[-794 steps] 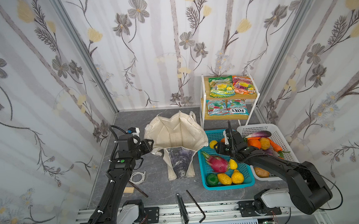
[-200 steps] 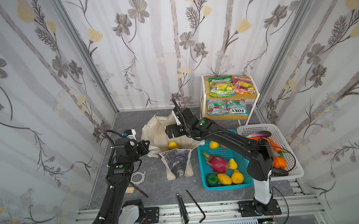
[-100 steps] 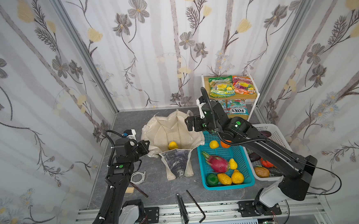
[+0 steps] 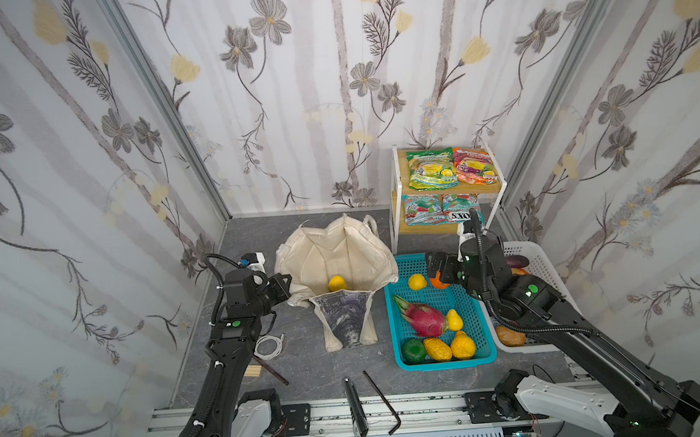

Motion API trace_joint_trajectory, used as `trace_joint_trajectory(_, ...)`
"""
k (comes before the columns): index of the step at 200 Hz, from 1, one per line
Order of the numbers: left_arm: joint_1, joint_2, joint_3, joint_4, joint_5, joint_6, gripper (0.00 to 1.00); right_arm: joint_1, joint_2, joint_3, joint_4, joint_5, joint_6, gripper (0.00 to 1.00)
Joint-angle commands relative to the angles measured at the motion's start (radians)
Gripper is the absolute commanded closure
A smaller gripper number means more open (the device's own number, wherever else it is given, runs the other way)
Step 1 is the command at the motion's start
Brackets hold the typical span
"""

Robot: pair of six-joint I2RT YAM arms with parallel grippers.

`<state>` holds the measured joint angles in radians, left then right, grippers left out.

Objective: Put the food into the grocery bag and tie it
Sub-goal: 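Open the right gripper to drop the lemon into the bag, then move the right gripper into the teal basket and grasp the pink dragon fruit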

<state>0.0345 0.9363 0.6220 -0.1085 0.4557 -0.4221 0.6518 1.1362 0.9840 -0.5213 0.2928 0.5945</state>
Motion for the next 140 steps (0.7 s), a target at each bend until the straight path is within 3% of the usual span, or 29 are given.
trace_joint_trajectory(1,0.002,-0.001,-0.002,0.035,-0.006,0.006,1.0,-0.013,-0.073,-0.14,0.176,-0.213,-0.013,0.0)
trace_joint_trajectory(24,0.002,-0.001,-0.004,0.035,-0.009,0.006,1.0,-0.016,-0.157,-0.26,0.214,-0.301,-0.022,0.0)
trace_joint_trajectory(43,0.002,0.001,-0.003,0.035,-0.005,0.006,1.0,-0.017,-0.192,-0.328,0.197,-0.277,-0.011,0.01)
trace_joint_trajectory(83,0.002,0.001,-0.004,0.035,-0.005,0.006,1.0,-0.013,-0.049,-0.348,0.064,-0.237,-0.019,0.03)
trace_joint_trajectory(140,0.002,-0.011,-0.01,0.035,-0.012,0.004,1.0,0.068,0.058,-0.347,0.073,-0.215,-0.019,0.0)
